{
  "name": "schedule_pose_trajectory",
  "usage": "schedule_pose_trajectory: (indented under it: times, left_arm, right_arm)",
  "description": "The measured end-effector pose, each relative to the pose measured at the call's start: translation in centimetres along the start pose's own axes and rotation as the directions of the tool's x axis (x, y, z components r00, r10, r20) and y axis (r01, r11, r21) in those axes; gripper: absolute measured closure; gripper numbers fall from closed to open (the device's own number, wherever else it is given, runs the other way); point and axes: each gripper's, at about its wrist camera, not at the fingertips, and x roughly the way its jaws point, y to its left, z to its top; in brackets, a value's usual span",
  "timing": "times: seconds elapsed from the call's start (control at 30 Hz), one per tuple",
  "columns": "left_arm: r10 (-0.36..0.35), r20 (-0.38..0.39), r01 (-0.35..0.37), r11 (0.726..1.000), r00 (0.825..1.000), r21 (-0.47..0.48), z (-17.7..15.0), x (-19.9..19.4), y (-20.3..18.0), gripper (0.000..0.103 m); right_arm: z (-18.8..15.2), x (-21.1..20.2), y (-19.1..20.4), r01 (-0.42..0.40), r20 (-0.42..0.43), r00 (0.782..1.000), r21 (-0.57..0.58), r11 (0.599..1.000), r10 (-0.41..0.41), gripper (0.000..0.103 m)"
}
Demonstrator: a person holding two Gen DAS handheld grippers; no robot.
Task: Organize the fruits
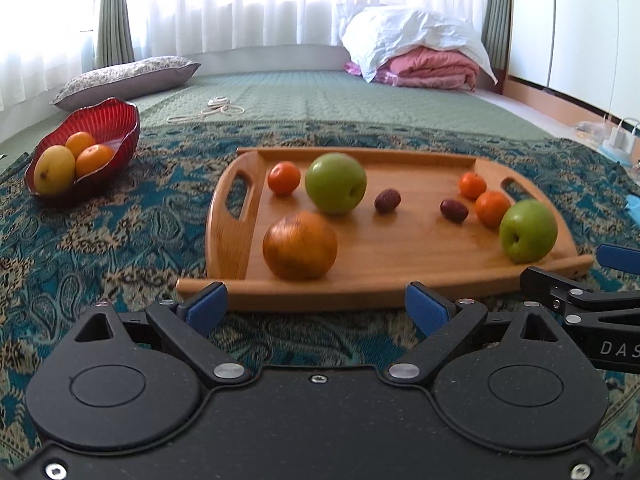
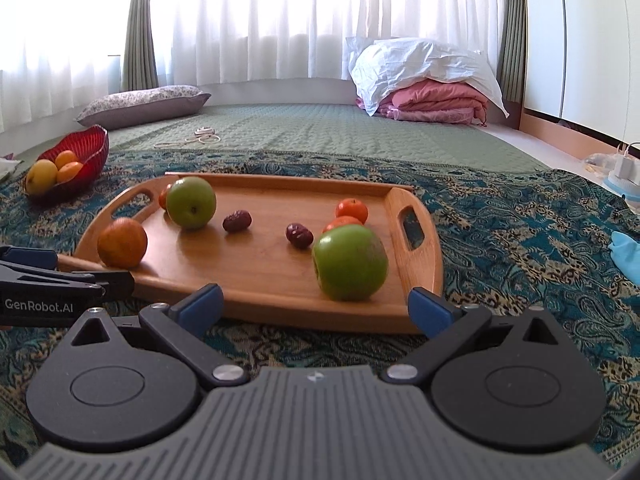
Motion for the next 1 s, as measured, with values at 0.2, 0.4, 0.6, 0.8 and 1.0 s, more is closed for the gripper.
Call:
schedule_pose_trajectory:
  times: [0.2,0.4,0.6,0.8,1.0]
  left_arm:
    - [0.016,-0.026,-0.016,1.0,1.0,0.004,-0.9,0.7,0.1,0.008]
    - [0.034,-0.053,-0.034,0.999,0.998,0.003,-1.4,1.4,0.0,0.007]
    - [0.053,-0.076,-0.052,0.999,0.996,0.015,-2.0,2.3,-0.2,0.003]
    - [0.058,-0.085,-0.057,0.998,0.995,0.014,-2.2,2.8,-0.4,0.0]
    - [0.052,-0.079,-0.052,0.999,0.996,0.005,-2.6,2.9,-0.2,0.0]
  right_arm:
    - [-1.2,0.8,-0.1,0.01,-0.046,0.999,0.005,1.0,-0.01,0.0]
    - [-1.8,1.8,-0.2,0.013,-0.088,0.996,0.013,1.0,-0.011,0.0]
    - [-2.4,2.4,0.1,0.013,-0.129,0.992,0.003,1.0,-0.013,0.0]
    - [-2.7,2.9,0.4,0.02,-0.147,0.989,-0.006,1.0,-0.02,0.0]
    - [-2.9,3.1,0.2,0.017,-0.154,0.988,0.004,1.0,-0.016,0.0]
